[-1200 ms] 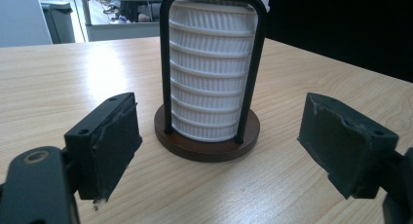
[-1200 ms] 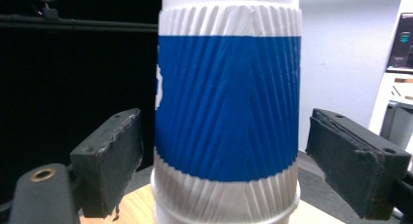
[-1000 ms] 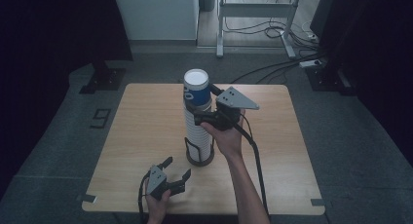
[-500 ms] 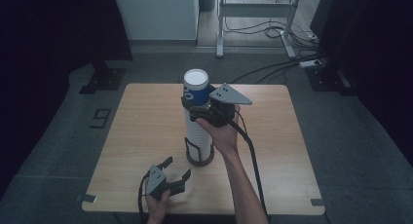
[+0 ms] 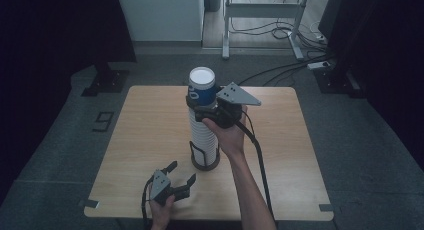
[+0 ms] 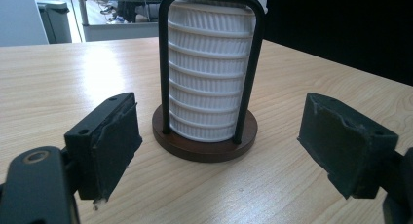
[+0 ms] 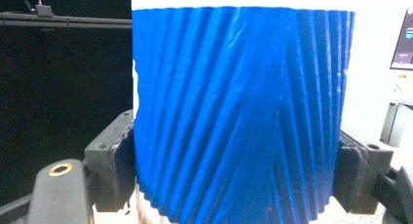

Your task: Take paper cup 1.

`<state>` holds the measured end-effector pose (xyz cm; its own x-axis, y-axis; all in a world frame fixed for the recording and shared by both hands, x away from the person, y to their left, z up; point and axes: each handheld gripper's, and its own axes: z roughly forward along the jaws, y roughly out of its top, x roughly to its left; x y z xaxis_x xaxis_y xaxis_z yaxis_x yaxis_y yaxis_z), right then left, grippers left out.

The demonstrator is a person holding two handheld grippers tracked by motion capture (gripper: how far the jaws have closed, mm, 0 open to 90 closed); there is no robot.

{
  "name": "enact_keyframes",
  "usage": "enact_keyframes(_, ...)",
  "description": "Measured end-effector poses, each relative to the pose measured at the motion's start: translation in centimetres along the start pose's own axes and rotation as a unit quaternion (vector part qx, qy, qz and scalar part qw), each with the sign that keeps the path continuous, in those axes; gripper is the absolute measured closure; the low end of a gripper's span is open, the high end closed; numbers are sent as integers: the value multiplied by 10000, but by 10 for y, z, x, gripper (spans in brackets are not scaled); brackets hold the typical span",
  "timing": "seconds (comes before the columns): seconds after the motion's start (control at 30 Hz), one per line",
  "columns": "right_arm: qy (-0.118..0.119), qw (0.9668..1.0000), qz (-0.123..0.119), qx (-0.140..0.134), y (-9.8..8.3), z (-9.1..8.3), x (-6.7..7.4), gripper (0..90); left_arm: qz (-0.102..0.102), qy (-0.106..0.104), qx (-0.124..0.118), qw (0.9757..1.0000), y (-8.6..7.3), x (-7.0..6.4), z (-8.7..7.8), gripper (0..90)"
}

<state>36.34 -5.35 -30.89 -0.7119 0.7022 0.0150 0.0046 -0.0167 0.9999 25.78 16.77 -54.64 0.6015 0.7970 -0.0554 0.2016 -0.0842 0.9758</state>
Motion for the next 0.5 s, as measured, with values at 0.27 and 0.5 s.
enact_keyframes(0.27, 12, 9999, 104, -122, 4, -2, -2, 193, 2, 11, 10, 10000, 0, 0, 0, 145)
enact_keyframes(0.5, -4, 9999, 90, -143, 9, 2, 0, 195, 2, 16, -14, 10000, 0, 0, 0, 145)
